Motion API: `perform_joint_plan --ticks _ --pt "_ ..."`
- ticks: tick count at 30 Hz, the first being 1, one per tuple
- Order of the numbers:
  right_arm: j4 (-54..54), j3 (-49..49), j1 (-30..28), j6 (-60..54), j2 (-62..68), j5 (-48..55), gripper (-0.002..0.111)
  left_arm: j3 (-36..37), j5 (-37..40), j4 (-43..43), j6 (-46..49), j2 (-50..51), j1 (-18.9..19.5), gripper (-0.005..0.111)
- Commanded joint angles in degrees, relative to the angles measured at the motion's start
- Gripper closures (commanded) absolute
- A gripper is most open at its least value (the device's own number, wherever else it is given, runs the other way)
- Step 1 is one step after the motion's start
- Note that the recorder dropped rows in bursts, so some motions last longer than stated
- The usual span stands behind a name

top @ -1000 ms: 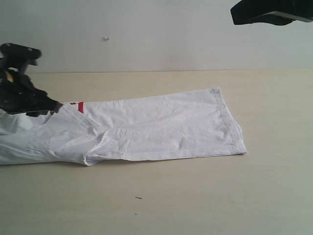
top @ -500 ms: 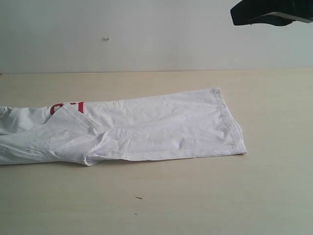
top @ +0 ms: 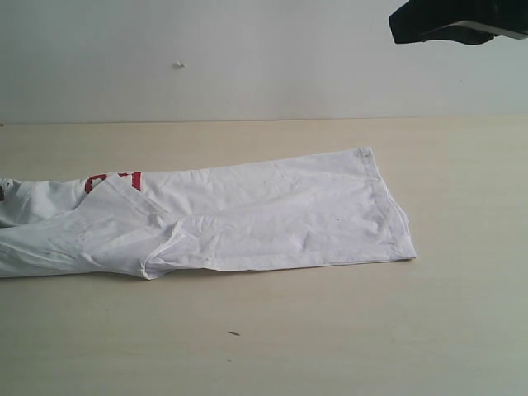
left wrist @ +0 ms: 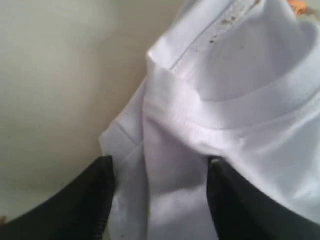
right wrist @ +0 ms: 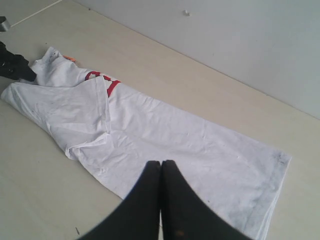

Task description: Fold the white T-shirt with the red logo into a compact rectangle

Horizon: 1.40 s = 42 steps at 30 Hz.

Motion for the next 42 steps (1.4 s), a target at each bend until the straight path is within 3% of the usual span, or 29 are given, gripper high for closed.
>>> perform_joint_plan --ticks 1,12,27,30,37,42 --pt "0.0 0.3 0.0 0.0 -0.4 -0.4 0.108 -0.1 -0.7 0.0 0.3 1.7 0.5 0.051" --pt "0.0 0.3 0.0 0.0 -0.4 -0.4 0.108 -2.0 1.9 0.5 0.6 1.8 3.0 0.051" --pt "0.1 0.3 0.0 0.1 -0.4 -0.3 0.108 -2.1 9.7 -18.3 17.1 6.5 2.9 0.053" --pt "0.1 0.3 0.0 0.1 -0.4 -0.3 0.108 -2.1 10.3 -18.4 17.2 6.5 2.9 0.063" --pt "0.1 0.3 0.0 0.1 -0.4 -0.3 0.108 -2.1 10.9 -18.0 17.2 4.7 3.0 0.106" --pt "0.3 0.3 0.0 0.1 -0.4 -0.3 0.108 -2.3 11.5 -18.4 17.2 0.8 3.0 0.107"
